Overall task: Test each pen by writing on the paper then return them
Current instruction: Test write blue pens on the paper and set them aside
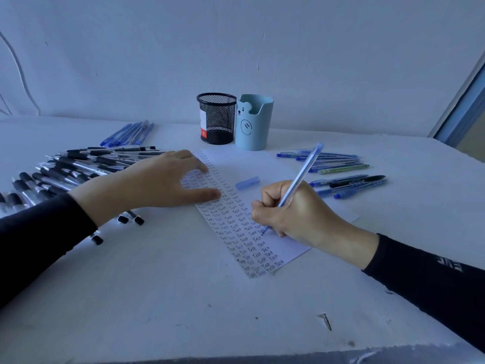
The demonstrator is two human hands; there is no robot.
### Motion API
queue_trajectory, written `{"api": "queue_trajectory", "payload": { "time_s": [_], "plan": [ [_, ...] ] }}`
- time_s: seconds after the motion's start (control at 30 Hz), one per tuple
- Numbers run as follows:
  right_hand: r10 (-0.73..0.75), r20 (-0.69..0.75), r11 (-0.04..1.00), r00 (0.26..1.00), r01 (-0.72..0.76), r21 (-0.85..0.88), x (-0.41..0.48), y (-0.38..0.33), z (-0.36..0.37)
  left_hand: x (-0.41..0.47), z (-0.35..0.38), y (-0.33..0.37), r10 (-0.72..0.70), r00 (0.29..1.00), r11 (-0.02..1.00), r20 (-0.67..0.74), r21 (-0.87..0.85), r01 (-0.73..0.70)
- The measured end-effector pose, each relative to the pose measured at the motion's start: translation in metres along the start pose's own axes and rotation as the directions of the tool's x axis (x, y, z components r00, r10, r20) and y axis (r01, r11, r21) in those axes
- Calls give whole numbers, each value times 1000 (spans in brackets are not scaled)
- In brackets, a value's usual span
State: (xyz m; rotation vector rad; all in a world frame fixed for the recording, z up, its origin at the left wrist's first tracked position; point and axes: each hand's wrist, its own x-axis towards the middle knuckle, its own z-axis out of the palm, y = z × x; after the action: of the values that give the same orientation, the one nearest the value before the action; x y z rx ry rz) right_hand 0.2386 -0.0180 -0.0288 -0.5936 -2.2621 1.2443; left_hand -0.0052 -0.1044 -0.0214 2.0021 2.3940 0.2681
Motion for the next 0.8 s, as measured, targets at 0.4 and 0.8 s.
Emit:
{"api": "queue_trajectory", "payload": {
  "time_s": [0.4,0.8],
  "plan": [
    [22,21,1000,1000,-22,5,0,-2,-2,0,-2,2,-12,1000,1000,20,4,12],
    [-7,-17,1000,1000,6,-19,0,-2,-3,-1,-2,4,-13,1000,1000,16,11,13]
  ]
}}
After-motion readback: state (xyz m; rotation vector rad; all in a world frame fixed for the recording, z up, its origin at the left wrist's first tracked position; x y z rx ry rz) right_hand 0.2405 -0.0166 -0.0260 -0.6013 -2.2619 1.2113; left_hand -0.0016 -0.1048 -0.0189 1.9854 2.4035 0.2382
